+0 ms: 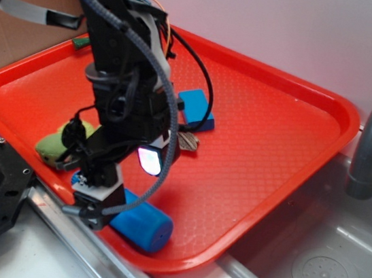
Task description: Grab the blue bottle.
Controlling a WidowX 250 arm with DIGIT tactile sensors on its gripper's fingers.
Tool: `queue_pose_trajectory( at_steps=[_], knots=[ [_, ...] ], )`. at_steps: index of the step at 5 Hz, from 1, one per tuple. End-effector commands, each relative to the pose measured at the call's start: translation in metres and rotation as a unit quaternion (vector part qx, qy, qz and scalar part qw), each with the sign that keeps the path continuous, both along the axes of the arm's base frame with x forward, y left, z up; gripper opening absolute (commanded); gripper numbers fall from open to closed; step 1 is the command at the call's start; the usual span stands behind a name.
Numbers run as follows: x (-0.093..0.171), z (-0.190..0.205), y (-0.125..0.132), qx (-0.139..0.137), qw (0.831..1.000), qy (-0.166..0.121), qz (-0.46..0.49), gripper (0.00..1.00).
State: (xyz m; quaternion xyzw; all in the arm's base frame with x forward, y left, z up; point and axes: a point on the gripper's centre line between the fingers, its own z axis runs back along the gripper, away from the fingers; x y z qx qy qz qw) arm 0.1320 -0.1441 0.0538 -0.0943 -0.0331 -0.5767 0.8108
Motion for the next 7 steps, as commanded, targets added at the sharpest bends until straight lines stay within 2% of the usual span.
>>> queue_pose_trajectory(
  at_steps=[1,2,3,4,5,6,7],
  knots=[
    [0.002,-0.019,0.0,0.046,0.997,-0.004,-0.058,1.0],
    [0.038,-0.039,0.012,0.029,0.997,0.037,-0.053,1.0],
    [0.056,-0.046,0.025,0.02,0.998,0.061,-0.028,1.0],
    [0.067,-0.045,0.034,0.034,0.997,0.074,0.003,1.0],
    [0.064,-0.047,0.033,0.044,0.995,0.082,0.023,0.0],
    [0.059,-0.043,0.028,0.056,0.993,0.091,0.041,0.0],
    [0.05,-0.024,0.022,0.071,0.987,0.1,0.102,0.0]
  ],
)
